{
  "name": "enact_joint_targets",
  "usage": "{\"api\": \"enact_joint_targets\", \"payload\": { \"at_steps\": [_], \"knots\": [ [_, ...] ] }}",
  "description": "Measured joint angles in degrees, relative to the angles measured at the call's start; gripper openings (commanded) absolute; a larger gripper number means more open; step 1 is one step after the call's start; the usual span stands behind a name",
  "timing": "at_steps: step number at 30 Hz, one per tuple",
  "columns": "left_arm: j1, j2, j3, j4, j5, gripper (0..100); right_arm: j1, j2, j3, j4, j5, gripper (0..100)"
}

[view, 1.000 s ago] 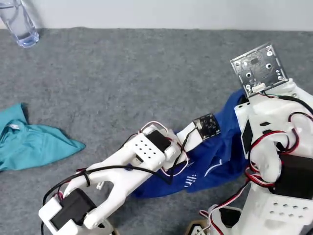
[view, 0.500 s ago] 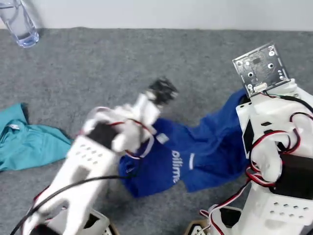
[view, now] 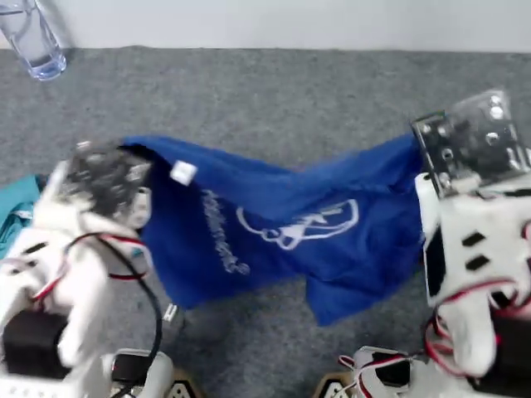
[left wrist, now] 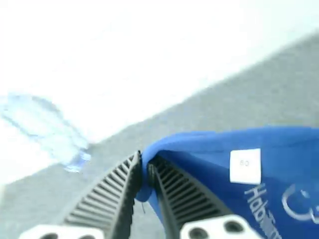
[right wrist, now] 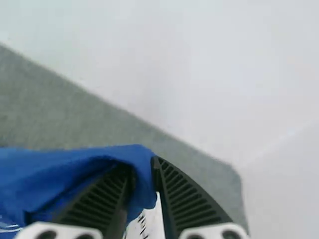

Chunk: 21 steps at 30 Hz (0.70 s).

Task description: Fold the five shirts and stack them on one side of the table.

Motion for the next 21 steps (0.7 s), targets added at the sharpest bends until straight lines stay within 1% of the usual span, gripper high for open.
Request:
{"api": "enact_joint_targets", "payload": {
  "at_steps": [5, 10, 16, 21],
  "knots": [
    [-5.5, -0.9, -9.8, 0.4, 0.0, 1, 0.0, -0.2, -8.7, -2.1, 0.0, 0.9],
    [-9.6, -1.1, -17.3, 0.4, 0.0, 1, 0.2, -1.2, -17.8, -4.5, 0.0, 0.9],
    [-14.4, -2.0, -22.1, 1.0, 0.0, 1, 0.2, -1.2, -29.8, -5.5, 0.0, 0.9],
    [-15.5, -8.6, -23.6, 2.7, 0.0, 1, 0.2, -1.3, -38.8, -5.5, 1.8, 0.9]
  ]
}}
